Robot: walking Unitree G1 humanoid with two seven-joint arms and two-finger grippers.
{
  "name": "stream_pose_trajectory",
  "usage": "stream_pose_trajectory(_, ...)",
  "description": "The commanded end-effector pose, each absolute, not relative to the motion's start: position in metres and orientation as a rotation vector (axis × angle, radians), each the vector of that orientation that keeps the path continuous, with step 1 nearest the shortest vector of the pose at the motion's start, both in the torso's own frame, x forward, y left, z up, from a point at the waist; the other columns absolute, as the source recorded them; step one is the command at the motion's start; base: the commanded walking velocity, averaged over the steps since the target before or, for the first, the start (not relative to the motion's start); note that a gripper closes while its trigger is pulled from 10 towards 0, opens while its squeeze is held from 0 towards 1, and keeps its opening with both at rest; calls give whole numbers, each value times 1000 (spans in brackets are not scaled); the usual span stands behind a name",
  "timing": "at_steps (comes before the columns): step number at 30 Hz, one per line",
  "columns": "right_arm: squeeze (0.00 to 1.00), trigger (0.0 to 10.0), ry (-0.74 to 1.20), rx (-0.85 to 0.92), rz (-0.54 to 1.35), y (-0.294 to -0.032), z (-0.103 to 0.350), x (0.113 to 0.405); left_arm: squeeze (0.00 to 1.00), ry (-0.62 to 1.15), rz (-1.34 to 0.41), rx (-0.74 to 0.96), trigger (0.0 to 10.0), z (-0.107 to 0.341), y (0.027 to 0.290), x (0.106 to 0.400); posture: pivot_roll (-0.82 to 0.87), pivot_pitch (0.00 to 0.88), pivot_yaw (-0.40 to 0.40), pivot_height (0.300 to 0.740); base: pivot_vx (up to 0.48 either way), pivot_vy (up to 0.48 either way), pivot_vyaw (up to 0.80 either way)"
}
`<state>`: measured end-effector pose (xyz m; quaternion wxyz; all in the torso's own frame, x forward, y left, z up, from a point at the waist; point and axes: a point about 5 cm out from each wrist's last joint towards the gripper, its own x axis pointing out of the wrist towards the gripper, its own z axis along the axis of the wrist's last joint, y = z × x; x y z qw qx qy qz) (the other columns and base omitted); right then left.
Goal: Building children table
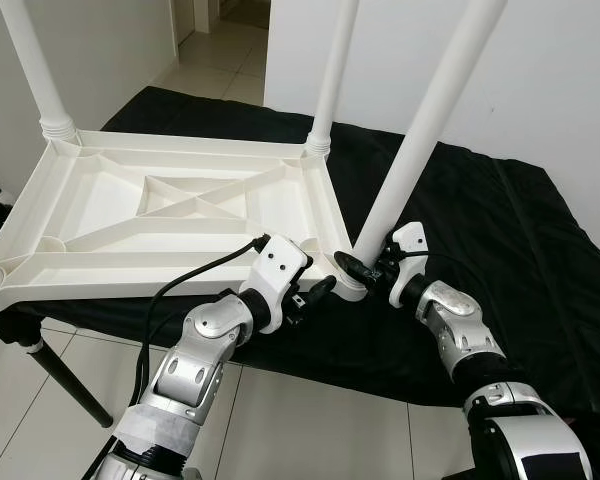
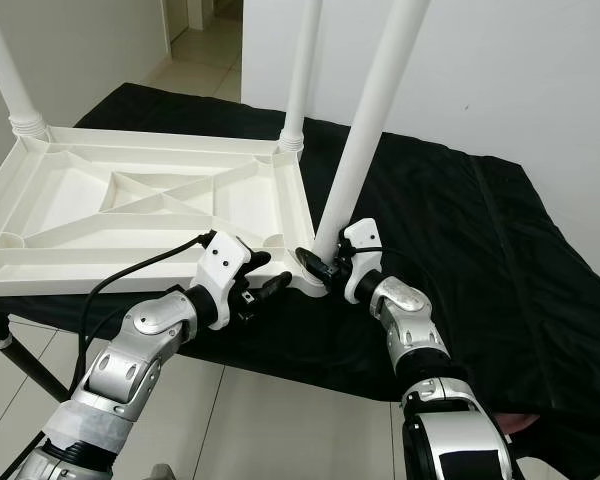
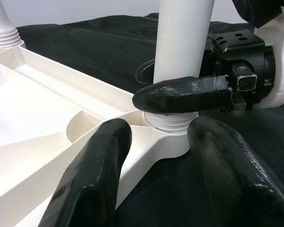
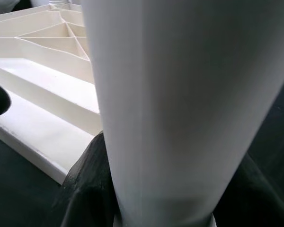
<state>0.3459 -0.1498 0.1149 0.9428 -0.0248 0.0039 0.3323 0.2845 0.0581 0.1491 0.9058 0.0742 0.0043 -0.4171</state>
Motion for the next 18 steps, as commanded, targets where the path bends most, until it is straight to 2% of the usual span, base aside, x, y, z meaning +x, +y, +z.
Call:
stream_pose_trajectory(1, 0, 10000, 94, -48, 650, -153, 96, 339, 0, 11, -830, 153, 10000, 148, 57, 285, -11, 0, -88, 740, 0, 0, 0)
stream_pose_trajectory(6, 0, 10000, 73, -17, 449, -147, 95, 337, 0, 13, -833, 150, 10000, 147, 56, 284, -22, 0, -88, 740, 0, 0, 0)
stream_pose_trajectory(12, 0, 10000, 55, 40, 338, -135, 96, 330, 0, 13, -834, 149, 10000, 146, 55, 284, -24, 0, -89, 740, 0, 0, 0)
stream_pose_trajectory(13, 0, 10000, 55, 59, 252, -127, 95, 324, 0, 13, -835, 146, 10000, 146, 54, 283, -26, 0, -88, 740, 0, 0, 0)
stream_pose_trajectory(15, 0, 10000, 55, 59, 252, -127, 95, 324, 0, 13, -835, 146, 10000, 146, 54, 283, -26, 0, -88, 740, 0, 0, 0)
stream_pose_trajectory(18, 0, 10000, 47, 67, 140, -120, 96, 320, 0, 14, -838, 146, 10000, 146, 53, 283, -25, 0, -90, 740, 0, 0, 0)
